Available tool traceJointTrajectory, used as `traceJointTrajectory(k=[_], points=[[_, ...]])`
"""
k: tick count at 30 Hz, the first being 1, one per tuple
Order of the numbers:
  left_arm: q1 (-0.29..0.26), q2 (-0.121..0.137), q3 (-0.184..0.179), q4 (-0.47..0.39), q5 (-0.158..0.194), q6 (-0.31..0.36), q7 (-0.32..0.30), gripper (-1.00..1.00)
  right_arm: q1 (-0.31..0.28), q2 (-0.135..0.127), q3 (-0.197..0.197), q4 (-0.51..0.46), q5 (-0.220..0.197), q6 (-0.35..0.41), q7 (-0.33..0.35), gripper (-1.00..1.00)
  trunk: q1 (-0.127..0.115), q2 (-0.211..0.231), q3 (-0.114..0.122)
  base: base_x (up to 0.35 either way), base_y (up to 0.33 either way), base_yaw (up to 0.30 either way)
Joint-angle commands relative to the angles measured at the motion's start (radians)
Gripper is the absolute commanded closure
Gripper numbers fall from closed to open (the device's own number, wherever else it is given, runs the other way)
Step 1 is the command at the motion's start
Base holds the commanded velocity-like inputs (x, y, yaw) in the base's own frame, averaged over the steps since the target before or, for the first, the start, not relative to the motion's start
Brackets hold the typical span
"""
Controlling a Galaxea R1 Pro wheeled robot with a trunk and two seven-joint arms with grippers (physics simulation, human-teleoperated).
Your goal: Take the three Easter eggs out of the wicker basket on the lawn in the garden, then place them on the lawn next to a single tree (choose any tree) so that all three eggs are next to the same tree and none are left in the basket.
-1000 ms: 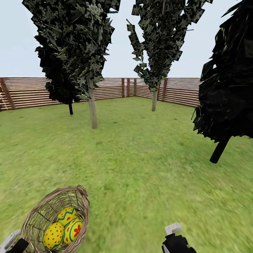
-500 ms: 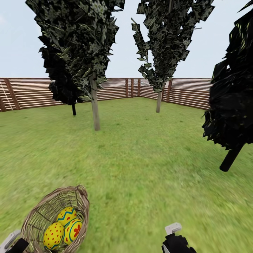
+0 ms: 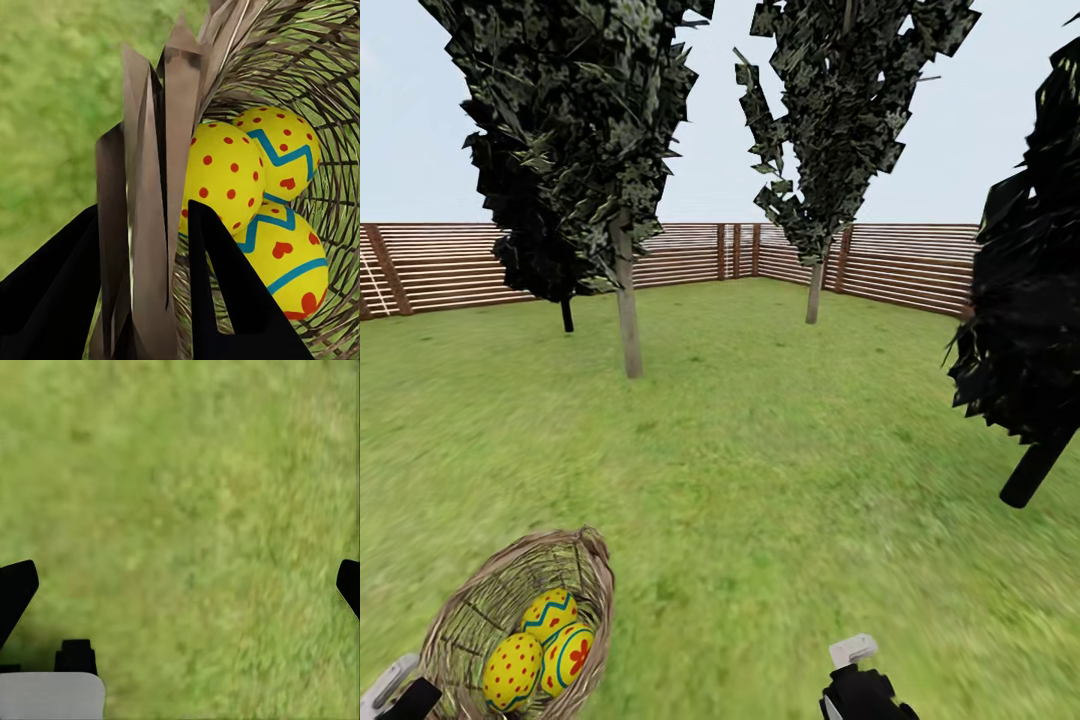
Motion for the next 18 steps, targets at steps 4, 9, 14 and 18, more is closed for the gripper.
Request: traceJointTrajectory(k=[4, 9, 14, 18], points=[[-0.001, 0.0, 0.01, -0.001, 0.012, 0.005, -0.004, 1.0, -0.001, 0.001, 0.006, -0.001, 0.012, 0.008, -0.002, -1.0, -0.015, 0.028, 0.01, 0.337, 0.0, 0.136], [-0.001, 0.0, 0.01, -0.001, 0.012, 0.005, -0.004, 1.0, -0.001, 0.003, 0.006, -0.001, 0.015, 0.008, -0.003, -1.0, -0.034, 0.063, 0.024, 0.337, 0.0, 0.254], [-0.001, 0.0, 0.01, -0.001, 0.014, 0.005, -0.004, 1.0, -0.001, 0.004, 0.006, -0.001, 0.015, 0.008, -0.003, -1.0, -0.053, 0.098, 0.04, 0.337, 0.0, 0.259], [-0.001, 0.002, 0.01, 0.0, 0.016, 0.005, -0.004, 1.0, -0.001, 0.004, 0.006, -0.001, 0.017, 0.008, -0.003, -1.0, -0.068, 0.126, 0.052, 0.337, 0.0, 0.259]])
